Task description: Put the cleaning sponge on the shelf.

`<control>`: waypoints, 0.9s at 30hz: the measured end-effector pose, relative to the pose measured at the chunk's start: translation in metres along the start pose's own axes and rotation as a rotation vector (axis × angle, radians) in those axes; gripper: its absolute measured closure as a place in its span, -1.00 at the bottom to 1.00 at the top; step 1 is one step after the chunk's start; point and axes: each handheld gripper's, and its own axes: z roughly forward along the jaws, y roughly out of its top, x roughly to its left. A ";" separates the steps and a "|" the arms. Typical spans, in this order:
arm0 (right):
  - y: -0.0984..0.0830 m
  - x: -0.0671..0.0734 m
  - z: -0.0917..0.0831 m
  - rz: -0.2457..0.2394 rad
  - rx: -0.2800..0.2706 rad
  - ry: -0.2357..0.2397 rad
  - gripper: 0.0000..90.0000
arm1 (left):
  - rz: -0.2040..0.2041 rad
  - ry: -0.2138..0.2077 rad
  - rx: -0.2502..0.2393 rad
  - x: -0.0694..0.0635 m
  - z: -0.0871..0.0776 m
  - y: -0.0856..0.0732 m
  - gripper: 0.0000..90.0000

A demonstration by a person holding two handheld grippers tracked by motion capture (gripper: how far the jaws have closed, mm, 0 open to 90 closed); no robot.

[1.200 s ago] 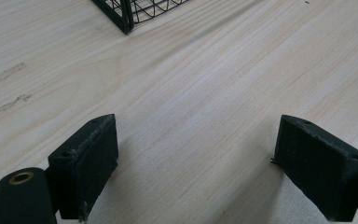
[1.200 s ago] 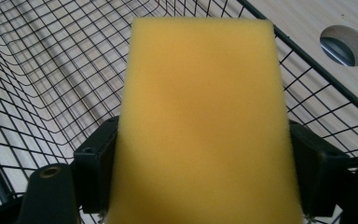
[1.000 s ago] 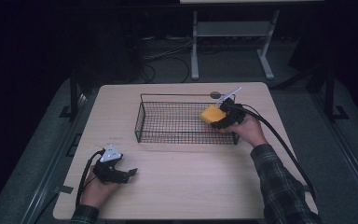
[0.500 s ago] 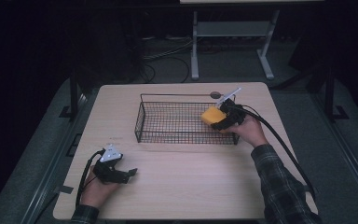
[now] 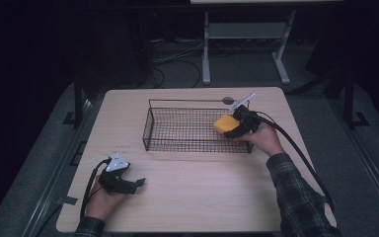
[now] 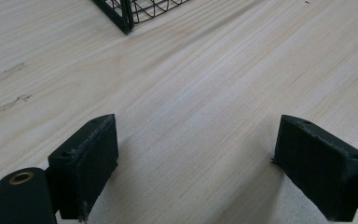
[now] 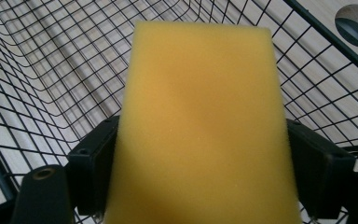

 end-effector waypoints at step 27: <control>-0.007 0.000 -0.038 0.016 -0.073 -0.008 -0.63 | 0.000 0.000 0.000 0.000 0.000 0.000 -0.72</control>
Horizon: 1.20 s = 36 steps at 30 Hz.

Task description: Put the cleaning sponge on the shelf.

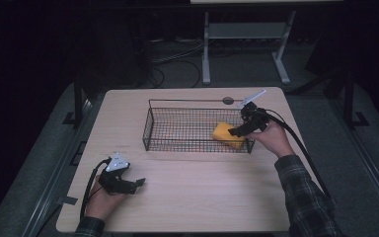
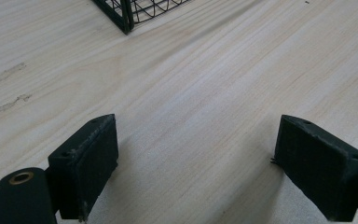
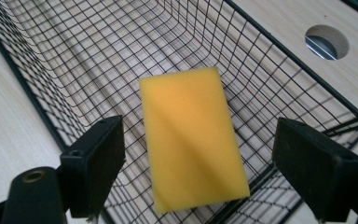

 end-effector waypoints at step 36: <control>-0.070 0.013 -0.061 0.057 -0.109 -0.028 -0.70 | 0.001 0.000 0.002 0.000 0.000 0.000 -0.72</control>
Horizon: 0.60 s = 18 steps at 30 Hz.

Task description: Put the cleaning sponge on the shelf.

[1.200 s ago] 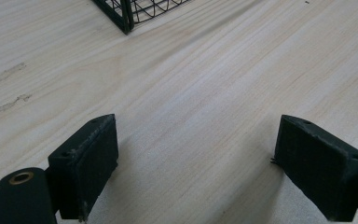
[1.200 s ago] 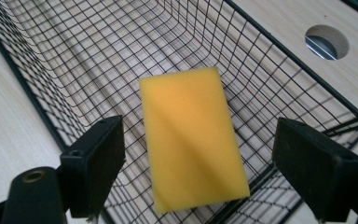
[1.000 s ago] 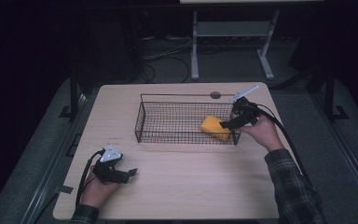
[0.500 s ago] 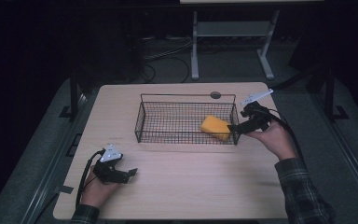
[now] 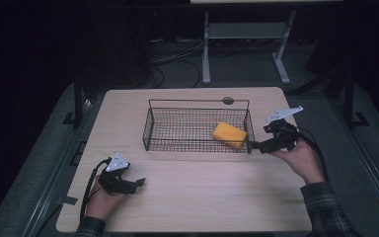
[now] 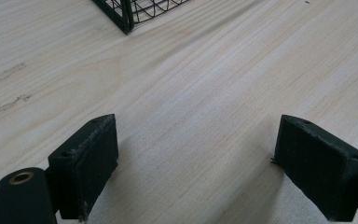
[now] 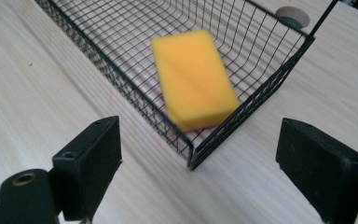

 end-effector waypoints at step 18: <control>-0.053 0.019 -0.009 0.047 -0.019 -0.004 -0.73 | -0.002 0.001 -0.003 0.000 0.000 0.000 -0.72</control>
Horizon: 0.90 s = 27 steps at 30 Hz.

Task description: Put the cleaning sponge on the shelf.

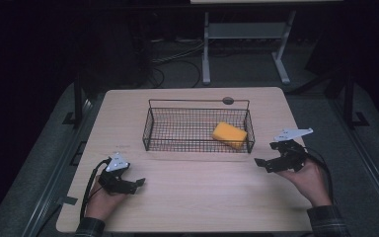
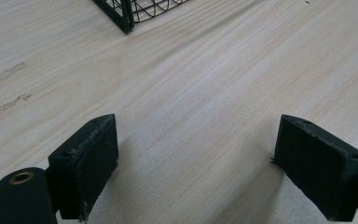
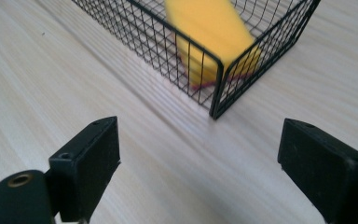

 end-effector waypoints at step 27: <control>-0.067 0.016 0.010 0.063 0.038 -0.031 -0.83 | 0.001 0.000 0.001 0.000 0.000 0.000 -0.72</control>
